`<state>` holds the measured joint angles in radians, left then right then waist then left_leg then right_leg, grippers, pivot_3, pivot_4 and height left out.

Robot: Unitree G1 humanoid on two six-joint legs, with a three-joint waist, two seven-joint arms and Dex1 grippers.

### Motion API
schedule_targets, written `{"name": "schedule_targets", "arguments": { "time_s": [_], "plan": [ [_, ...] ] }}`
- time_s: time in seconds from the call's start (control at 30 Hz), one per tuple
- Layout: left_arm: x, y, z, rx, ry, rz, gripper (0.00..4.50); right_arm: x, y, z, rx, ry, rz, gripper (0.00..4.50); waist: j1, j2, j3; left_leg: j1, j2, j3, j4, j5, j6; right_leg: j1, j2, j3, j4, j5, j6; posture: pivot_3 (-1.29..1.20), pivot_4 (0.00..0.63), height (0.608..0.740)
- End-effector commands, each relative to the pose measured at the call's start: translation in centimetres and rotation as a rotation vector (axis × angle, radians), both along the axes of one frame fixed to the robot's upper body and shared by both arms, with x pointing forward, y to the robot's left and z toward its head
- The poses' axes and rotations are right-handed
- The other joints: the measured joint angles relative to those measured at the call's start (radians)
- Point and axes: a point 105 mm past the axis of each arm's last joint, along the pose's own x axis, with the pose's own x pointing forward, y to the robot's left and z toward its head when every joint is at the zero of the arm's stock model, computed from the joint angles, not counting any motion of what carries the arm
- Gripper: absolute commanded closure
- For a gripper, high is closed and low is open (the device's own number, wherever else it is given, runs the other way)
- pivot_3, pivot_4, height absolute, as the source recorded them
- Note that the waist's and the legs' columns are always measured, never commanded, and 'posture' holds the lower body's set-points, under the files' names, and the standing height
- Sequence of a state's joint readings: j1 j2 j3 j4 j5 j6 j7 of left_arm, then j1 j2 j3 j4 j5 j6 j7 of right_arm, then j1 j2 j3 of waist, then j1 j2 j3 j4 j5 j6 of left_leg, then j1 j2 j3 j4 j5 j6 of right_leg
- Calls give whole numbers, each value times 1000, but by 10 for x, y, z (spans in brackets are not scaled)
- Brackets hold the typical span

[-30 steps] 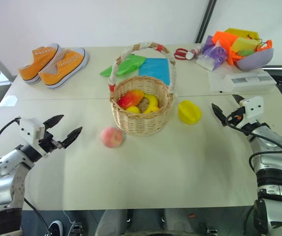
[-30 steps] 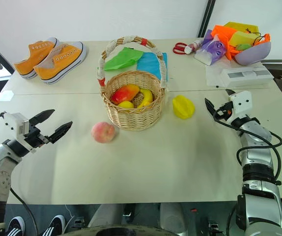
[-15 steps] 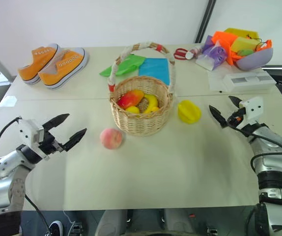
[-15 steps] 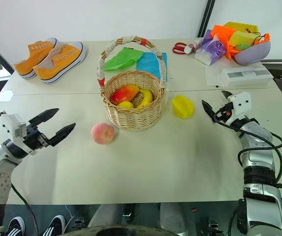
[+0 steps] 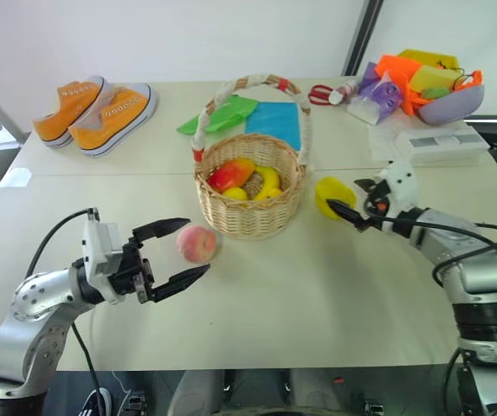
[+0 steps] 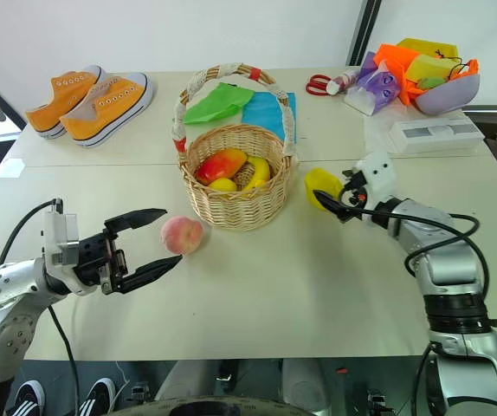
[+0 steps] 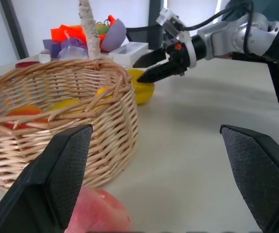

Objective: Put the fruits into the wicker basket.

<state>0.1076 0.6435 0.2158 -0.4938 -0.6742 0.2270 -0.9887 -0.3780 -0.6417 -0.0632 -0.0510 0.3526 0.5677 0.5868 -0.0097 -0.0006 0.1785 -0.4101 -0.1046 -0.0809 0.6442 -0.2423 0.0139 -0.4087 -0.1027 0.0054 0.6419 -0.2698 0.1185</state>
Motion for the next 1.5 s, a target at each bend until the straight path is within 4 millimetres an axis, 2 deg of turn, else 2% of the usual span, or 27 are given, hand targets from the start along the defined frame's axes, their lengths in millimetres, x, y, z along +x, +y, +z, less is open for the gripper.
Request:
{"name": "schedule_targets", "arguments": {
  "time_s": [0.03, 0.2, 0.4, 0.47, 0.53, 0.63, 0.7, 0.9, 1.0, 1.07, 1.13, 1.2, 1.23, 1.4, 1.5],
  "plan": [
    [-2, -1, 1, 5, -28, 7, 0, 7, 7, 10, -27, -20, -29, 71, 0, 0, 0, 0, 0, 0, 0, 0, 0, 0, 0, 0, 0, 0, 0, 0, 150, 740],
    [0, 0, 0, 0, -37, 28, 0, 16, 2, 0, -36, 37, -92, 71, 1, 0, 0, 0, 0, 0, 0, 0, 0, 0, 0, 0, 0, 0, 0, 0, 150, 740],
    [5, 3, -1, 3, -48, 65, 0, 19, 0, -16, -150, 69, -81, 71, 0, 0, 0, 0, 0, 0, 0, 0, 0, 0, 0, 0, -1, 0, 0, 0, 150, 740],
    [6, 5, 0, -1, -56, 76, 0, 22, 1, -10, -111, 45, -93, 71, -1, 0, 0, 0, 0, 0, 0, 0, 0, 0, 0, 0, -1, 0, 1, 0, 150, 740],
    [8, 6, 1, 1, -62, 83, 0, 23, -1, -7, -109, 25, -100, 599, -1, 0, 0, 0, 0, 0, 0, 0, 0, 0, 0, 0, -1, 1, 2, 0, 150, 740],
    [9, 8, 0, -2, -63, 93, 0, 22, -3, 4, -59, -7, -90, 1883, -1, 0, 0, 0, 0, 0, 0, 0, 0, 0, 0, 0, -1, 1, 2, 0, 150, 740],
    [9, 10, -2, 3, -61, 103, 0, 16, -2, 11, 21, -5, -66, 1883, 0, 0, 0, 0, 0, 0, 0, 0, 0, 0, 0, 0, -1, 1, 2, 0, 150, 740],
    [10, 12, -3, -5, -57, 109, 0, -13, -2, 15, 16, -2, 73, 1883, 4, 0, 0, 0, 0, 0, -1, 0, 1, 1, 0, -1, -3, 1, 2, 0, 150, 740],
    [14, 18, -3, -18, -56, 145, 0, -41, -9, 30, 32, 9, 205, 1883, 6, 1, 1, 0, 0, 0, -1, -1, 1, 2, 0, -1, -4, 1, 2, 0, 150, 740],
    [15, 22, -2, -24, -59, 164, 0, -63, -5, 44, 77, 35, 317, 1883, 14, 2, 1, 0, 0, 0, -1, -1, 2, 2, 0, -1, -5, 1, 2, 0, 150, 740],
    [17, 27, -1, -35, -64, 189, 0, -80, 9, 61, 134, 35, 426, 1883, 12, 2, 1, 0, 1, 0, -1, -1, 2, 3, 0, -1, -6, 1, 2, 0, 150, 740],
    [20, 33, 1, -47, -76, 222, 0, -93, 27, 69, 162, 50, 527, 1883, 12, 2, 1, 0, 3, 0, -1, -1, 2, 3, 1, -1, -7, 1, 2, 0, 150, 740],
    [22, 36, 2, -56, -79, 245, 0, -94, 38, 71, 156, 36, 550, 1883, 13, 2, 1, 0, 4, 0, -1, -1, 2, 3, 2, -1, -7, 1, 1, 0, 150, 740],
    [27, 43, 4, -60, -100, 303, 0, -80, 94, 84, 163, -67, 616, 1883, 12, 1, 1, -1, 5, 0, -1, -1, 2, 3, 3, -1, -11, 1, -2, 0, 150, 740],
    [28, 45, 4, -66, -103, 319, 0, -59, 123, 99, 167, -159, 602, 1883, 16, 1, 1, -1, 5, 1, -1, -1, 2, 0, 3, -1, -11, 2, -3, 0, 150, 740]
  ]
}}
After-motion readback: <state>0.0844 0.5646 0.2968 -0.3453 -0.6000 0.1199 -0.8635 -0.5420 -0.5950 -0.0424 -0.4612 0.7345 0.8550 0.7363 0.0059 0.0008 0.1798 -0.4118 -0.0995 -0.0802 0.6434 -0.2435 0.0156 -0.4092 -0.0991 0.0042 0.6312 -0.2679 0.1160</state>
